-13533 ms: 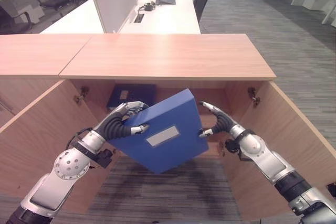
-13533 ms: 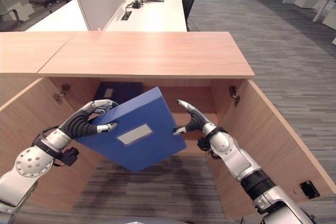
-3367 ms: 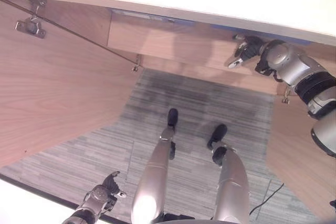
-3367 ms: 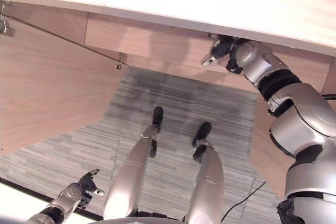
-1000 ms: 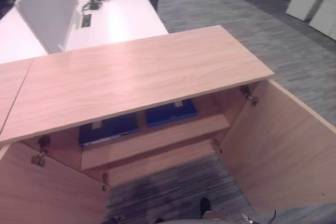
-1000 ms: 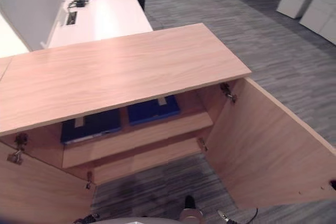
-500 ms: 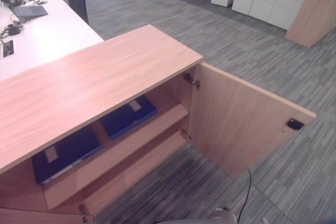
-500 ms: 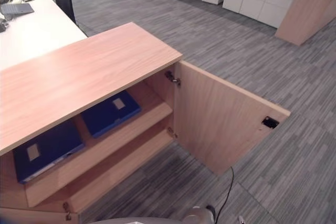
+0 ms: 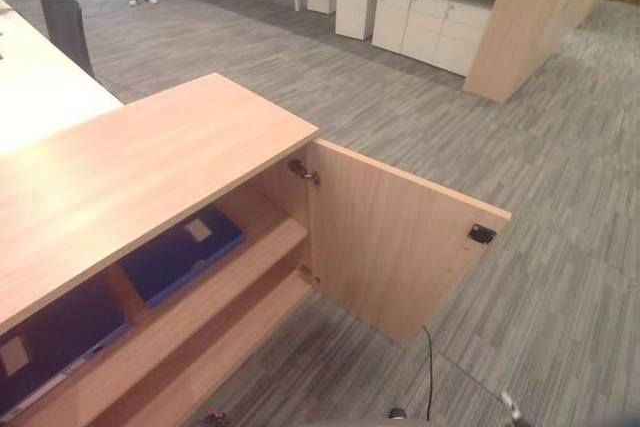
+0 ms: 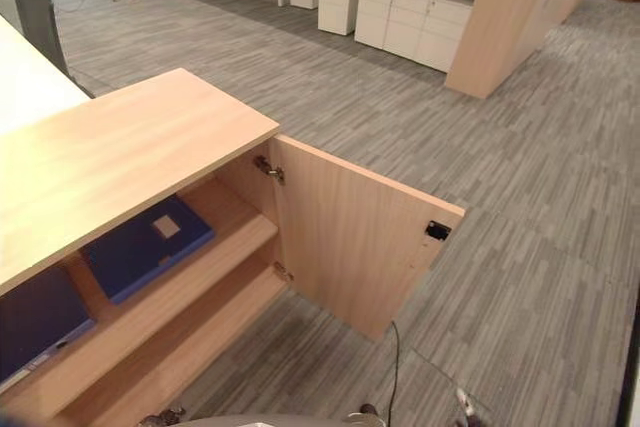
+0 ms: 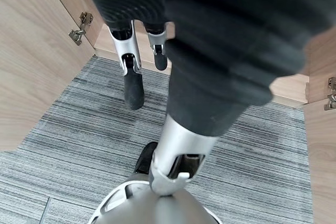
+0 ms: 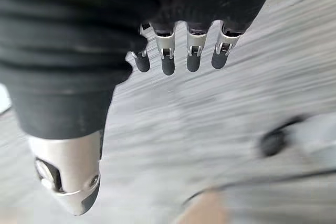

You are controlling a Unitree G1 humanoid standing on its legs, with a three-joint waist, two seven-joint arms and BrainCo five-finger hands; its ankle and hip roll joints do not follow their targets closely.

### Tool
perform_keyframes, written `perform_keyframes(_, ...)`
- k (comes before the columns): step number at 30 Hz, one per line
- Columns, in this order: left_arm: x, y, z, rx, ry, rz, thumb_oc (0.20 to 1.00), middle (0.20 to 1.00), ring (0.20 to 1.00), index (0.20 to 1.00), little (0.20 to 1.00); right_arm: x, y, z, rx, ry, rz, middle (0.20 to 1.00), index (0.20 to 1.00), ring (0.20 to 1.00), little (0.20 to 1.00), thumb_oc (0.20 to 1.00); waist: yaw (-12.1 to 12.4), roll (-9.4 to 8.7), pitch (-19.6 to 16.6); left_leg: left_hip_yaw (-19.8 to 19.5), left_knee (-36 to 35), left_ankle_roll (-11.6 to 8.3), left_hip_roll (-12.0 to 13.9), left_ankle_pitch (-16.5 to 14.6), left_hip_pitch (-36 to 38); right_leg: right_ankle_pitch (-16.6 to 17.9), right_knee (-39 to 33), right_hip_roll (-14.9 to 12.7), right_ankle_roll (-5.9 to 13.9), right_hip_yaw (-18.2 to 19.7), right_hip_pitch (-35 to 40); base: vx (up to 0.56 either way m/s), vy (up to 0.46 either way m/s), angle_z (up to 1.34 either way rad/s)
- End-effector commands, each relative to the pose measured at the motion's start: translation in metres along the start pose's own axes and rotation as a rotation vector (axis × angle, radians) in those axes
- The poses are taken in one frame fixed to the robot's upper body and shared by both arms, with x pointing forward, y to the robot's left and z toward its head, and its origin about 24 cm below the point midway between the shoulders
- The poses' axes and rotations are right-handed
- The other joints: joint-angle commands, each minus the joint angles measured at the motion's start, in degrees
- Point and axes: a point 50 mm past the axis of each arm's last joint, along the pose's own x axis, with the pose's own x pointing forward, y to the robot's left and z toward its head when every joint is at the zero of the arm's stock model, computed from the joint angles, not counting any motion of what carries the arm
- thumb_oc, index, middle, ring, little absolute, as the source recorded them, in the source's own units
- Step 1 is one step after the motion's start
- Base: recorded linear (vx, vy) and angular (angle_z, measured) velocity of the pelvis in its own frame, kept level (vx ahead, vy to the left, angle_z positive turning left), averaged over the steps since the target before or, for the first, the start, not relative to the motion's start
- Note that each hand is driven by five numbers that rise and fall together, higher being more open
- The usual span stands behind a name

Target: Put the empty folder in the office cabinet

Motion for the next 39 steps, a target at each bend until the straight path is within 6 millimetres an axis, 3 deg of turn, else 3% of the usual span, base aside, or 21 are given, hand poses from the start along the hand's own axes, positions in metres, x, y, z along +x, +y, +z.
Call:
perform_keyframes(1,0.0,-0.003,-0.002,-0.02,0.02,-0.002,1.0,1.0,1.0,1.0,1.0,0.004,0.016,0.046,-0.07,-0.192,0.021,1.0,1.0,1.0,1.0,1.0,-0.6,0.62,1.6,-4.6,2.1,0.13,3.1,-2.1,-3.6,-7.1,3.2,2.2,0.21,2.3,-0.3,-0.05,-0.24,-0.05)
perform_keyframes(2,0.0,0.002,-0.007,-0.032,0.031,0.011,1.0,1.0,1.0,1.0,1.0,-0.002,0.027,0.079,-0.195,-0.342,0.075,1.0,1.0,1.0,1.0,1.0,-0.4,0.58,2.3,-4.6,6.1,-0.62,5.4,-2.4,-4.8,-8.4,3.6,3.8,-1.06,2.5,0.1,-0.05,-0.243,0.02)
perform_keyframes(3,0.0,0.002,-0.01,-0.039,0.037,0.011,1.0,1.0,1.0,1.0,1.0,-0.005,0.031,0.093,-0.272,-0.408,0.095,1.0,1.0,1.0,1.0,1.0,-0.1,0.57,2.7,-4.7,7.9,-1.08,6.5,-2.5,-5.4,-9.2,3.5,4.8,-1.73,2.7,0.5,-0.05,-0.243,0.02)
perform_keyframes(4,0.0,0.002,-0.01,-0.039,0.037,0.01,1.0,1.0,1.0,1.0,1.0,-0.005,0.031,0.093,-0.272,-0.408,0.094,1.0,1.0,1.0,1.0,1.0,-0.1,0.59,2.7,-4.7,7.9,-1.09,6.5,-2.5,-5.4,-9.2,3.5,4.9,-1.74,2.7,0.5,-0.03,-0.252,-0.04)
perform_keyframes(5,0.0,0.01,-0.012,-0.064,0.033,0.033,1.0,1.0,1.0,1.0,1.0,-0.017,0.042,0.124,-0.505,-0.579,0.148,1.0,1.0,1.0,1.0,1.0,0.6,0.62,3.2,-4.9,10.6,-1.97,8.5,-2.3,-6.1,-10.6,3.1,6.9,-2.97,2.7,1.5,-0.01,-0.231,-0.08)
perform_keyframes(8,-0.001,0.016,-0.028,-0.109,0.074,0.041,1.0,1.0,1.0,1.0,1.0,-0.041,0.054,0.169,-0.779,-0.813,0.204,1.0,1.0,1.0,1.0,1.0,1.6,0.64,3.5,-5.7,12.2,-2.64,10.9,-1.6,-6.2,-12.1,2.2,9.4,-4.43,2.5,3.3,0.01,-0.229,-0.06)
perform_keyframes(9,-0.001,0.016,-0.028,-0.11,0.074,0.04,1.0,1.0,1.0,1.0,1.0,-0.041,0.053,0.169,-0.781,-0.812,0.204,1.0,1.0,1.0,1.0,1.0,1.5,0.7,3.5,-5.8,12.2,-2.67,10.9,-1.6,-6.2,-12.1,2.2,9.4,-4.46,2.5,3.4,0.02,-0.192,-0.15)
perform_keyframes(10,-0.002,0.014,-0.038,-0.129,0.102,0.028,1.0,1.0,1.0,1.0,1.0,-0.052,0.06,0.182,-0.87,-0.891,0.248,1.0,1.0,1.0,1.0,1.0,2.1,0.75,3.5,-6.1,11.7,-3.03,11.5,-0.6,-6.0,-12.8,1.8,10.2,-4.88,2.5,4.0,0.01,-0.133,-0.1)
perform_keyframes(18,-0.005,0.012,-0.057,-0.159,0.145,0.007,1.0,1.0,1.0,1.0,1.0,-0.078,0.072,0.197,-1.062,-1.006,0.398,1.0,1.0,1.0,1.0,1.0,3.5,0.9,3.4,-7.4,9.4,-4.64,12.6,3.2,-6.7,-13.8,0.4,11.9,-6.03,0.8,5.5,-0.01,-0.101,0.08)
perform_keyframes(23,-0.006,0.012,-0.059,-0.159,0.144,0.001,1.0,1.0,1.0,1.0,1.0,-0.09,0.082,0.202,-1.056,-1.037,0.488,1.0,1.0,1.0,1.0,1.0,4.1,0.94,3.4,-7.5,8.7,-5.15,12.8,4.2,-6.8,-13.9,-0.1,12.2,-6.23,0.2,6.0,-0.02,-0.043,0.06)
perform_keyframes(25,-0.006,0.011,-0.059,-0.157,0.14,-0.008,1.0,1.0,1.0,1.0,1.0,-0.101,0.095,0.205,-1.008,-1.053,0.6,1.0,1.0,1.0,1.0,1.0,4.7,0.88,3.2,-7.6,8.3,-5.45,13.0,4.8,-6.9,-14.0,-0.3,12.5,-6.4,-0.2,6.2,-0.02,-0.049,0.04)
perform_keyframes(32,-0.006,0.006,-0.06,-0.142,0.138,-0.028,1.0,1.0,1.0,1.0,1.0,-0.101,0.111,0.197,-0.876,-0.989,0.725,1.0,1.0,1.0,1.0,1.0,5.8,0.79,2.8,-7.9,8.1,-5.83,13.2,5.5,-7.0,-14.4,-0.7,12.9,-6.77,-0.6,6.9,-0.01,-0.022,0.04)
perform_keyframes(39,-0.007,0.002,-0.063,-0.07,0.146,-0.033,1.0,1.0,1.0,1.0,1.0,-0.082,0.125,0.197,-0.801,-0.958,0.596,1.0,1.0,1.0,1.0,1.0,7.3,1.28,2.5,-8.6,8.1,-5.94,13.3,6.0,-7.4,-14.5,-1.0,13.2,-7.15,-1.1,7.6,-0.02,-0.008,0.07)
